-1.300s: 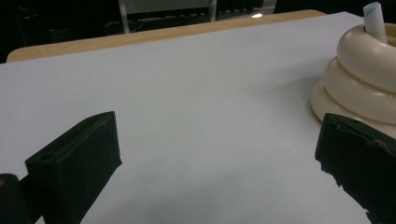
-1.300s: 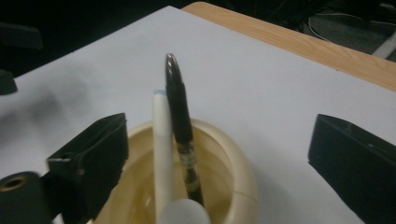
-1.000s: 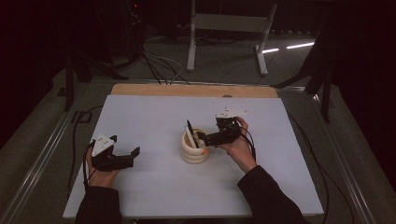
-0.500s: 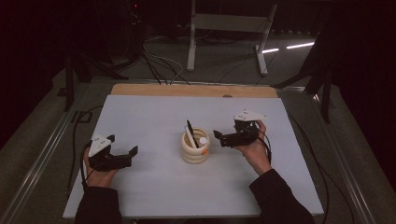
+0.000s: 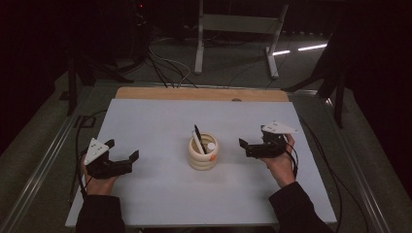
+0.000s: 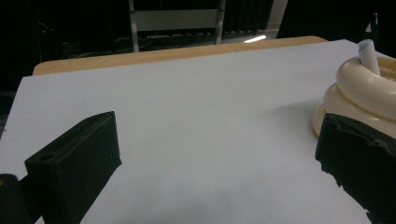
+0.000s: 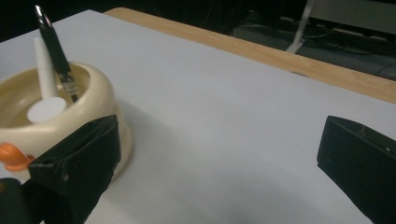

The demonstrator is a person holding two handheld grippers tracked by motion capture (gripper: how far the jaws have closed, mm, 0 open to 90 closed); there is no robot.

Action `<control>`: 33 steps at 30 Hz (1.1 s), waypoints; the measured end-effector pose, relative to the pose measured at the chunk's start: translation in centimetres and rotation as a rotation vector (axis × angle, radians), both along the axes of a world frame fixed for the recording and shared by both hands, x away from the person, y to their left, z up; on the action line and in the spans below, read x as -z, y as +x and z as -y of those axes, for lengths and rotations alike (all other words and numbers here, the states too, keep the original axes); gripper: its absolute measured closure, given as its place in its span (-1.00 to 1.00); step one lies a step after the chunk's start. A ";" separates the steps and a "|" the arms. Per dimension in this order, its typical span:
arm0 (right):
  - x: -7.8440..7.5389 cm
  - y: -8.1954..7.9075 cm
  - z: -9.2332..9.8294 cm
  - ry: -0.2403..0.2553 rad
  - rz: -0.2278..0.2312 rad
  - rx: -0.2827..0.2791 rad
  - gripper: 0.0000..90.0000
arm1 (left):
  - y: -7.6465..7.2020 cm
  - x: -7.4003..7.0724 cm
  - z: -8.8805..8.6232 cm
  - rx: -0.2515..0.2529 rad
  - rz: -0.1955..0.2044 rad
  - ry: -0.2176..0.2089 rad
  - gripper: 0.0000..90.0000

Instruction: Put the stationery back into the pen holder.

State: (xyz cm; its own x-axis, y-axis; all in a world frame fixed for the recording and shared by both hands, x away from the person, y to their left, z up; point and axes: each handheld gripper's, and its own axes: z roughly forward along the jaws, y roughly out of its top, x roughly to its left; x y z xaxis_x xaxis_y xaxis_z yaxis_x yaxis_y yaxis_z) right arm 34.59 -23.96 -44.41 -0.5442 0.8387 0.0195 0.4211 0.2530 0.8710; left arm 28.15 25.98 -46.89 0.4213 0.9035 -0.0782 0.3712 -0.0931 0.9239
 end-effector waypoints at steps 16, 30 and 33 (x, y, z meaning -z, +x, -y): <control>1.9 -2.5 3.5 -0.037 0.022 0.055 -1.00 | -0.5 -0.6 -0.2 -0.003 0.030 0.017 -1.00; 3.0 -4.0 6.4 0.028 0.030 0.100 -1.00 | -0.7 -0.6 -0.6 -0.010 0.044 0.019 -1.00; 3.0 -4.4 6.8 0.043 0.049 0.103 -1.00 | -0.8 -0.6 -0.6 -0.005 0.052 0.015 -1.00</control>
State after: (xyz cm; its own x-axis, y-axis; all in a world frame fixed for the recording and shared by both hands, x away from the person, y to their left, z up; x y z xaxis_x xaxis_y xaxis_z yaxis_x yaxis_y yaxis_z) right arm 30.24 -30.72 -47.44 -0.4562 0.8893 0.0322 0.3997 0.1724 0.9003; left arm 27.38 26.59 -46.31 0.4200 0.9065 -0.0430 0.3232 -0.1051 0.9405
